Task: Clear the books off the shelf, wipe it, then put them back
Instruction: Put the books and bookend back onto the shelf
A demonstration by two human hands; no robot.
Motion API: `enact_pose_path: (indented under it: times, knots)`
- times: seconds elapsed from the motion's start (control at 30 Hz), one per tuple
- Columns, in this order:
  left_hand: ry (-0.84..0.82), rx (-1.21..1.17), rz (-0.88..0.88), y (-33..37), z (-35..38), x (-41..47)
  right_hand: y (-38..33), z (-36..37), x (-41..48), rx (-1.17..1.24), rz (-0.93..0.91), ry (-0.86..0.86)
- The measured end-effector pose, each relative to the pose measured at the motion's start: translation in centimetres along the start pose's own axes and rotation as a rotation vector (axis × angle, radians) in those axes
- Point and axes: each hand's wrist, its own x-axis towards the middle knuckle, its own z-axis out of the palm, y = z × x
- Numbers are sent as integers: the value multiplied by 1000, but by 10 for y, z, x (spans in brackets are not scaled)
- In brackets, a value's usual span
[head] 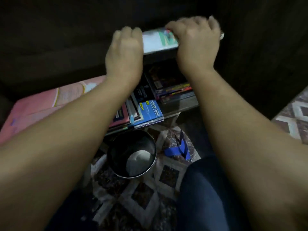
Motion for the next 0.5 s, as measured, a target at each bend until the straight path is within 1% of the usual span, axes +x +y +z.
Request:
enact_pose_path:
  times: [0.03, 0.1, 0.17, 0.2, 0.23, 0.3, 0.37, 0.5]
  knots:
    - [8, 18, 29, 5, 19, -4, 6, 15, -9, 6, 16, -46]
    - [-17, 13, 96, 15, 51, -15, 20, 43, -34, 7, 54, -197]
    - [-207, -49, 106, 28, 75, -28, 34, 64, -56, -14, 81, -391]
    - [-334, -73, 103, 34, 84, -35, 41, 71, -63, -27, 75, -469]
    - [-419, -95, 91, 38, 90, -39, 47, 76, -65, -28, 69, -517]
    - [-431, -145, 66, 39, 98, -37, 55, 82, -60, -20, 69, -548]
    - [-480, -198, 101, 34, 104, -28, 56, 86, -54, -23, 76, -576]
    - [-725, -288, 69, 25, 104, -17, 50, 92, -51, -49, 95, -622]
